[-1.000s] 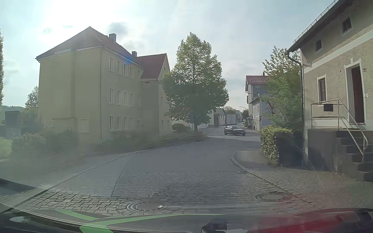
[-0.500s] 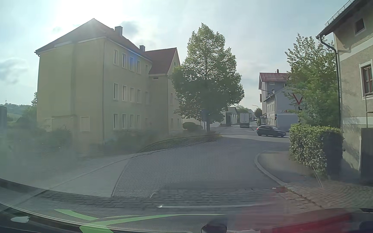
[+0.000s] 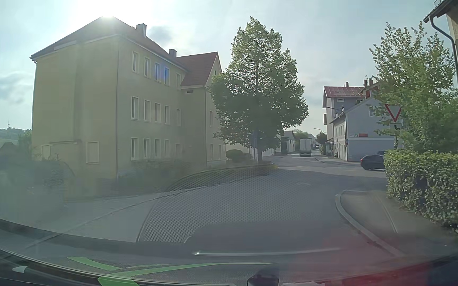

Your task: Follow the waypoints while adhering to traffic rules and regulations

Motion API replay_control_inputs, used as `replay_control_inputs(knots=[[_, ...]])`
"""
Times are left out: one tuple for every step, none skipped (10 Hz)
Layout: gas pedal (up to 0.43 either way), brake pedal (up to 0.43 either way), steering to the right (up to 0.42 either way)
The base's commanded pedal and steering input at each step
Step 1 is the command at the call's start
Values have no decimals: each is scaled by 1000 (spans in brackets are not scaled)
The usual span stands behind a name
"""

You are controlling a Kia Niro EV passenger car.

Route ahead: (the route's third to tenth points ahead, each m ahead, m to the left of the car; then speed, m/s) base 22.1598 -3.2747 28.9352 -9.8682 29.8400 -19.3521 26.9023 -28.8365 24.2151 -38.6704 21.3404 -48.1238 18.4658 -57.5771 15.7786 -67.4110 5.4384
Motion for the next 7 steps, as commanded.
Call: replay_control_inputs(knots=[[0, 0, 18], [0, 0, 29], [0, 0, 38], [0, 0, 51], [0, 0, 66], [0, 0, 85], [0, 0, 100]])
